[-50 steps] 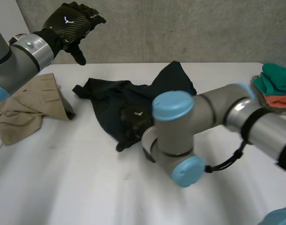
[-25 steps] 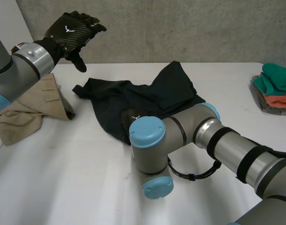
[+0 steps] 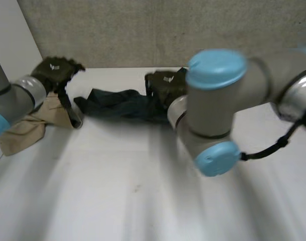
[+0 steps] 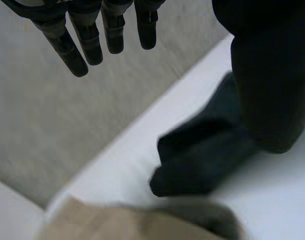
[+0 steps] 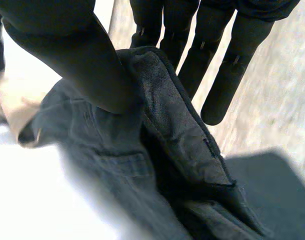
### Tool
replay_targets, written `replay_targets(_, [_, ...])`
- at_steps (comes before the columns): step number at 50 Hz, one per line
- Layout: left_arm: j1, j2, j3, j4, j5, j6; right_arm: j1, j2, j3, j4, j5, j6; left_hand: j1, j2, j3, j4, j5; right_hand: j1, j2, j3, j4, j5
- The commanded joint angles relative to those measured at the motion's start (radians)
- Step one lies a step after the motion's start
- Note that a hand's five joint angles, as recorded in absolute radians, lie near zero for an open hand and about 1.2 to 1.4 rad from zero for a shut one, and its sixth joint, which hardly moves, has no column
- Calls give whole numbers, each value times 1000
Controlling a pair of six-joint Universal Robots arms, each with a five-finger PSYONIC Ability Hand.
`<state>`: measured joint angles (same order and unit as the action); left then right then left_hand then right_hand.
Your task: Fold the laundry.
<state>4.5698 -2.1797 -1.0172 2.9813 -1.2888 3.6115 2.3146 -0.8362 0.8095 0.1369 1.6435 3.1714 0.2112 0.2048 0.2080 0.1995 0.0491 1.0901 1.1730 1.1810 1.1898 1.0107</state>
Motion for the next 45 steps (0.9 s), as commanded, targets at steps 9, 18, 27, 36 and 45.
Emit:
replay_targets(9, [-182,-204,0,-51,-61,-145,-69,-351,246,-86,-102,44,86,93,90,98,74,306,223,215,206,211])
replay_targets(18, [-177,-100,-41,-105,-83,-165,-152,-371,318,-106,-99,-10,1185,1191,1188,1197,1173,306,223,215,206,211])
replay_targets(27, [-153,305,-150,-157,6,-189,-285,-443,390,-100,-106,-195,1185,1191,1188,1197,1173,306,223,215,206,211])
replay_targets(36, [-204,525,-72,-275,112,-215,-368,-544,370,-108,-148,-320,1185,1191,1188,1197,1173,306,223,215,206,211])
replay_targets(45, [-236,195,250,-343,31,-214,-357,-387,269,-118,-142,-312,1185,1191,1188,1197,1173,306,223,215,206,211])
